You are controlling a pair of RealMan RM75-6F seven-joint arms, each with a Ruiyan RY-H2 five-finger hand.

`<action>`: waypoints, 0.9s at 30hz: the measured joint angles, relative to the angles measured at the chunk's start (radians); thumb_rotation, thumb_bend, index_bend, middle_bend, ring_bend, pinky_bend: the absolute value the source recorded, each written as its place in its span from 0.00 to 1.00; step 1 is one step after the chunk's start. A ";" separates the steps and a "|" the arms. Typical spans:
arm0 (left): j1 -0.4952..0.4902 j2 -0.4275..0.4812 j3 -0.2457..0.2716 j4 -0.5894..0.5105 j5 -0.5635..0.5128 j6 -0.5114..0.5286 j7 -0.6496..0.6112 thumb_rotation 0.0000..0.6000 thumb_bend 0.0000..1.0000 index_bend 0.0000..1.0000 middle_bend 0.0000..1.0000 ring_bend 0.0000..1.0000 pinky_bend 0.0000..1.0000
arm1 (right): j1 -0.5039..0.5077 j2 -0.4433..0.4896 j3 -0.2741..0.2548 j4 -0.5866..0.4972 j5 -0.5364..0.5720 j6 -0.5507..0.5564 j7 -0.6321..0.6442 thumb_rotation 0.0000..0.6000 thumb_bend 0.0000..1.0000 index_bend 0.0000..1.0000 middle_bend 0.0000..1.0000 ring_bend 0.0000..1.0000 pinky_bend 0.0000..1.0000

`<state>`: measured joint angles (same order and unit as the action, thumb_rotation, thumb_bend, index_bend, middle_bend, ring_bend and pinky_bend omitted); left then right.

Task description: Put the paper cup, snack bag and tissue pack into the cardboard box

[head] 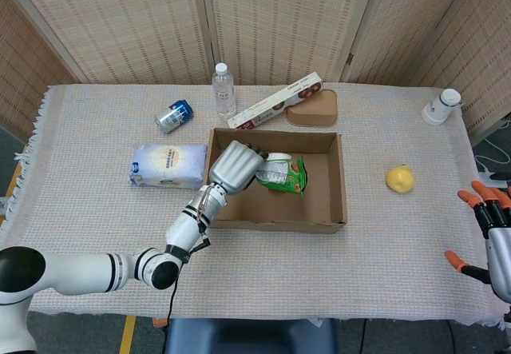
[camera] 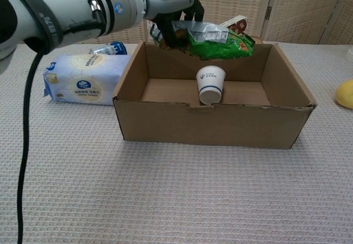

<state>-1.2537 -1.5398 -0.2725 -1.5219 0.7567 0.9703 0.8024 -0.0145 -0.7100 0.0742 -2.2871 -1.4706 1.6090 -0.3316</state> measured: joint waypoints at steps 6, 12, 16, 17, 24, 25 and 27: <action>0.005 0.023 0.019 0.012 -0.008 -0.040 -0.027 1.00 0.19 0.00 0.00 0.09 0.37 | 0.001 -0.010 0.001 0.004 0.000 -0.002 -0.010 1.00 0.00 0.21 0.10 0.00 0.00; 0.044 0.113 0.036 -0.040 0.022 -0.020 -0.064 1.00 0.19 0.00 0.00 0.09 0.35 | 0.013 -0.022 0.001 0.001 0.002 -0.022 -0.030 1.00 0.00 0.21 0.10 0.00 0.00; 0.058 0.144 0.044 -0.063 0.024 -0.009 -0.062 1.00 0.19 0.00 0.01 0.08 0.34 | 0.017 -0.026 -0.001 -0.001 0.001 -0.031 -0.040 1.00 0.00 0.21 0.10 0.00 0.00; 0.066 0.167 0.048 -0.075 0.022 -0.003 -0.058 1.00 0.19 0.00 0.01 0.08 0.34 | 0.019 -0.029 -0.002 -0.003 -0.002 -0.036 -0.047 1.00 0.00 0.21 0.10 0.00 0.00; 0.183 0.428 0.104 -0.161 0.007 0.016 -0.085 1.00 0.19 0.00 0.01 0.07 0.28 | 0.032 -0.055 -0.009 -0.012 -0.017 -0.059 -0.093 1.00 0.00 0.21 0.10 0.00 0.00; 0.204 0.452 0.113 -0.163 0.009 0.014 -0.100 1.00 0.19 0.00 0.01 0.07 0.28 | 0.033 -0.058 -0.010 -0.012 -0.018 -0.062 -0.098 1.00 0.00 0.21 0.10 0.00 0.00; 0.241 0.476 0.132 -0.151 0.013 0.001 -0.143 1.00 0.19 0.00 0.01 0.06 0.27 | 0.038 -0.066 -0.011 -0.012 -0.018 -0.069 -0.110 1.00 0.00 0.21 0.10 0.00 0.00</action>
<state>-1.0129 -1.0633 -0.1409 -1.6726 0.7699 0.9717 0.6590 0.0231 -0.7760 0.0636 -2.2991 -1.4888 1.5405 -0.4415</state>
